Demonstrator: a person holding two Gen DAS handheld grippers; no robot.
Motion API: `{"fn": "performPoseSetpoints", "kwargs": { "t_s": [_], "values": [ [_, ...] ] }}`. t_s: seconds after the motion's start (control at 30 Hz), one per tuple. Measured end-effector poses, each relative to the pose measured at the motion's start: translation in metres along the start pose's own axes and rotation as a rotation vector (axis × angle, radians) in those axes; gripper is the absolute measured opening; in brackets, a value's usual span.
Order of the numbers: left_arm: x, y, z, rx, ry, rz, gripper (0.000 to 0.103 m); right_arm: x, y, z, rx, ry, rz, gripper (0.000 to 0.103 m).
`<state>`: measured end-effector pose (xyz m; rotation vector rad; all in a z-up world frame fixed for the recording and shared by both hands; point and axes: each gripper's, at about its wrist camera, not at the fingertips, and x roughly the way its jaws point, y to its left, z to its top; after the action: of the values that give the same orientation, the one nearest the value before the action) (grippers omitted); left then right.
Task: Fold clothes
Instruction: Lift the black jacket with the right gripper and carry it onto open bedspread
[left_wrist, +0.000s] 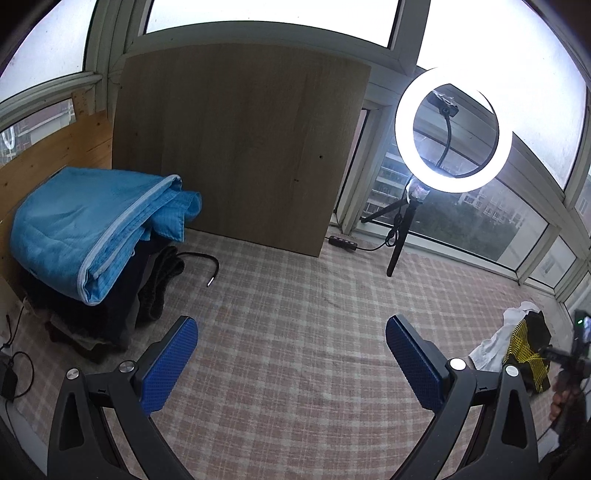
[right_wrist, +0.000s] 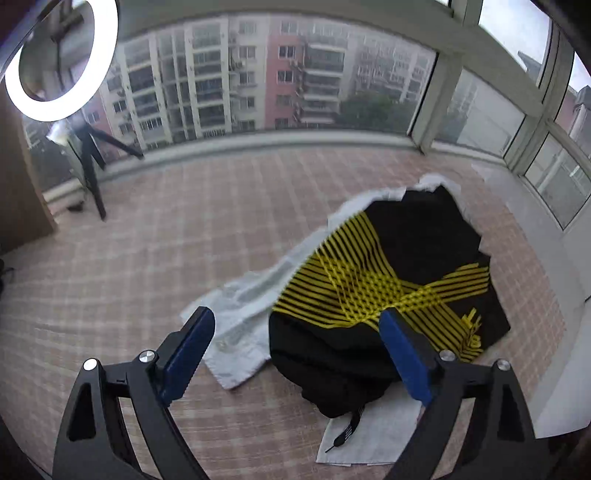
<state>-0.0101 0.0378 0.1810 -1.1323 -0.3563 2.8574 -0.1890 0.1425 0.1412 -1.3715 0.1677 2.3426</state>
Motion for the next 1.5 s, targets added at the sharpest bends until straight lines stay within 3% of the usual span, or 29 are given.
{"fn": "performPoseSetpoints", "kwargs": {
  "t_s": [0.1,0.13,0.17,0.2,0.27,0.33,0.5,0.57,0.67,0.87,1.0,1.2,1.33,1.43,1.5],
  "values": [
    [0.001,-0.005,0.001,0.009,0.013,-0.008,0.102,0.062,-0.004,-0.010,-0.014,0.119,-0.080,0.090],
    [0.000,-0.008,0.002,0.025,0.011,0.001,0.102,0.070,-0.014,-0.012,0.007,0.134,-0.063,0.090],
    [-0.002,-0.010,0.002,0.043,0.004,0.013,0.102,0.073,-0.026,-0.015,0.040,0.138,-0.028,0.084],
    [-0.003,-0.013,0.003,0.061,-0.007,0.027,0.102,0.076,-0.039,-0.017,0.073,0.143,0.006,0.052],
    [-0.001,-0.015,0.006,0.062,-0.008,0.030,0.102,0.080,-0.069,-0.021,0.165,0.157,0.105,0.007],
    [0.002,-0.016,0.009,0.057,-0.007,0.030,0.102,0.070,-0.110,-0.023,0.273,0.133,0.201,0.007],
    [0.016,-0.038,0.010,0.074,0.024,-0.010,0.102,0.015,-0.217,-0.027,0.473,-0.041,0.154,0.006],
    [0.020,-0.053,0.009,0.110,0.032,-0.020,0.102,-0.010,-0.247,-0.026,0.571,-0.111,0.231,0.006],
    [0.023,-0.072,0.008,0.159,0.039,-0.045,0.102,-0.054,-0.261,-0.016,0.615,-0.229,0.356,0.006],
    [0.009,-0.086,0.013,0.213,0.007,-0.077,0.102,-0.138,-0.204,0.028,0.499,-0.420,0.687,0.006],
    [-0.003,-0.071,0.015,0.188,-0.023,-0.068,0.102,-0.186,-0.149,0.056,0.369,-0.466,0.905,0.006],
    [-0.019,-0.036,0.018,0.113,-0.057,-0.046,0.102,-0.260,-0.046,0.078,0.109,-0.488,1.061,0.006],
    [-0.022,-0.011,0.014,0.071,-0.062,-0.020,0.102,-0.240,-0.001,0.075,0.028,-0.433,0.998,0.008],
    [-0.014,0.005,0.004,0.051,-0.020,0.003,0.102,-0.159,0.027,0.048,-0.038,-0.225,0.842,0.034],
    [-0.004,0.013,-0.007,0.046,0.024,0.017,0.102,-0.098,0.039,0.023,-0.071,-0.069,0.741,0.037]
  ]
}}
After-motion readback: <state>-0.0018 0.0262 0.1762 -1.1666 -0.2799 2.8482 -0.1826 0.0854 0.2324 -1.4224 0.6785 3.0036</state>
